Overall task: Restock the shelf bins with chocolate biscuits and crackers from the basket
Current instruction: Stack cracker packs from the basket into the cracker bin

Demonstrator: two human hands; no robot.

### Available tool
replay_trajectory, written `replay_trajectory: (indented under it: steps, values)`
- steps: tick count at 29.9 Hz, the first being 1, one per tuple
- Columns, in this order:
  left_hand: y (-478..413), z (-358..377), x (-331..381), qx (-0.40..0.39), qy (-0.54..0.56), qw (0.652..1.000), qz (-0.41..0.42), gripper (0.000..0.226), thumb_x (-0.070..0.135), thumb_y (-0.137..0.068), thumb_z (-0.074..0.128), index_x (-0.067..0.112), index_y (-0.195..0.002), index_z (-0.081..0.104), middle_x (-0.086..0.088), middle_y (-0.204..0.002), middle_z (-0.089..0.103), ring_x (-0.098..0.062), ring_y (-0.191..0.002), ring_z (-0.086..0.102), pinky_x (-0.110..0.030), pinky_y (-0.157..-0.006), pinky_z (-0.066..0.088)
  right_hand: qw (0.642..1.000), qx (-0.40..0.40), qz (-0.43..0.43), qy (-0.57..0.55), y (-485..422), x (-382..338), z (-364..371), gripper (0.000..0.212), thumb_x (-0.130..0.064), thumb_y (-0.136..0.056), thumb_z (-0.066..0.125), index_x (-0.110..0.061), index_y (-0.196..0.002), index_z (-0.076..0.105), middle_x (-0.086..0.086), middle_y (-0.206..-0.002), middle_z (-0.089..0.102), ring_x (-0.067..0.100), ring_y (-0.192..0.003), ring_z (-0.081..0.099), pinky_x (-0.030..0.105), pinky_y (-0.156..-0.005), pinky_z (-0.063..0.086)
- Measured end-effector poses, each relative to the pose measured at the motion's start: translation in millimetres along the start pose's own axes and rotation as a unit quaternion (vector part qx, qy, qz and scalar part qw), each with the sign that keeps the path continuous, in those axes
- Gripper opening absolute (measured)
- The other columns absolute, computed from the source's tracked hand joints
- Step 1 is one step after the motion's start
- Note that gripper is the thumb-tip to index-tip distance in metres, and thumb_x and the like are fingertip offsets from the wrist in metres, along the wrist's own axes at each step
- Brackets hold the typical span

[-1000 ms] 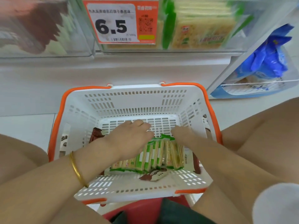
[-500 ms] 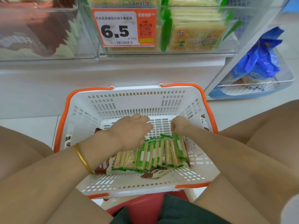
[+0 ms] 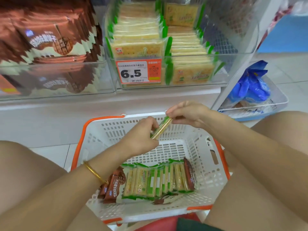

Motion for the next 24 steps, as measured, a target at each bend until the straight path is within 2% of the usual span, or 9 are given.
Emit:
replay_trajectory:
  steps: [2,6,10,13,15,18,20,22,24]
  values:
    - [1,-21,4,0.019,0.073,0.997,-0.006,0.025,0.007,-0.083,0.060,0.021,-0.102,0.052,0.004,-0.105,0.059,-0.015,-0.088,0.061,-0.034,-0.074,0.052,1.000,0.007,-0.020,0.008,12,-15,-5,0.004,-0.004,-0.087,0.064,-0.002,-0.084,0.064,0.009,-0.078,0.060,0.014,-0.066,0.058,0.021,-0.059,0.056]
    - [9,-61,19,0.037,0.168,0.985,-0.001,0.025,-0.001,-0.089,0.048,0.021,-0.093,0.060,-0.002,-0.092,0.067,-0.012,-0.077,0.061,-0.020,-0.064,0.047,0.980,-0.002,-0.095,0.174,37,-48,-12,0.037,-0.041,-0.086,0.063,-0.009,-0.103,0.069,0.001,-0.093,0.065,0.012,-0.086,0.058,0.025,-0.074,0.045]
    - [21,-91,47,0.035,0.189,0.981,0.028,0.031,-0.002,-0.092,0.045,0.022,-0.092,0.065,-0.004,-0.086,0.066,-0.015,-0.076,0.060,-0.031,-0.069,0.049,0.977,-0.096,-0.139,0.128,61,-68,2,0.042,-0.021,-0.068,0.075,-0.009,-0.107,0.064,0.010,-0.103,0.070,0.029,-0.101,0.065,0.042,-0.092,0.052]
    - [25,-116,72,0.068,0.206,0.975,0.055,0.028,0.001,-0.092,0.048,0.023,-0.095,0.065,-0.007,-0.093,0.068,-0.020,-0.084,0.063,-0.035,-0.078,0.052,0.971,-0.116,-0.193,0.075,77,-98,-1,0.032,-0.007,-0.073,0.068,-0.009,-0.104,0.061,0.009,-0.096,0.071,0.025,-0.087,0.068,0.032,-0.073,0.059]
    - [24,-137,89,0.106,0.236,0.962,0.084,0.024,0.004,-0.092,0.052,0.020,-0.107,0.062,-0.005,-0.102,0.069,-0.019,-0.093,0.067,-0.037,-0.083,0.055,0.969,-0.106,-0.223,0.024,86,-122,-14,0.032,-0.010,-0.071,0.065,-0.011,-0.103,0.060,0.004,-0.091,0.072,0.018,-0.078,0.069,0.023,-0.061,0.058]
    - [17,-167,109,0.157,0.261,0.943,0.137,0.028,0.007,-0.092,0.055,0.020,-0.117,0.053,-0.002,-0.103,0.065,-0.018,-0.092,0.068,-0.035,-0.078,0.059,0.966,-0.052,-0.248,-0.044,86,-150,-48,0.032,-0.014,-0.071,0.065,-0.011,-0.103,0.059,0.002,-0.085,0.074,0.014,-0.070,0.070,0.020,-0.053,0.055]
    - [10,-183,117,0.210,0.196,0.943,0.166,0.035,0.011,-0.091,0.059,0.024,-0.122,0.049,0.002,-0.109,0.060,-0.013,-0.093,0.065,-0.034,-0.079,0.057,0.964,-0.005,-0.257,-0.071,79,-162,-69,0.027,-0.012,-0.076,0.066,-0.011,-0.102,0.060,0.002,-0.084,0.073,0.015,-0.069,0.070,0.021,-0.052,0.055]
    - [2,-198,128,0.275,0.052,0.941,0.192,0.036,0.018,-0.091,0.057,0.024,-0.126,0.050,0.007,-0.117,0.058,-0.007,-0.102,0.059,-0.032,-0.090,0.050,0.961,0.063,-0.254,-0.093,63,-172,-92,0.021,-0.007,-0.084,0.064,-0.008,-0.105,0.059,0.006,-0.091,0.071,0.018,-0.075,0.069,0.022,-0.055,0.056]
    - [-13,-200,137,0.287,-0.093,0.933,0.198,0.039,0.025,-0.093,0.052,0.020,-0.131,0.051,0.002,-0.129,0.054,-0.011,-0.118,0.050,-0.031,-0.103,0.038,0.953,0.139,-0.251,-0.093,42,-187,-113,0.027,-0.007,-0.087,0.064,-0.005,-0.113,0.055,0.013,-0.104,0.067,0.021,-0.083,0.067,0.024,-0.057,0.056]
Point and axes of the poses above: each hand's wrist, its own y-axis away from the middle knuckle, its own z-axis out of the palm, x = y × z, the point moved 9 cm from there along -y, towards the middle knuckle
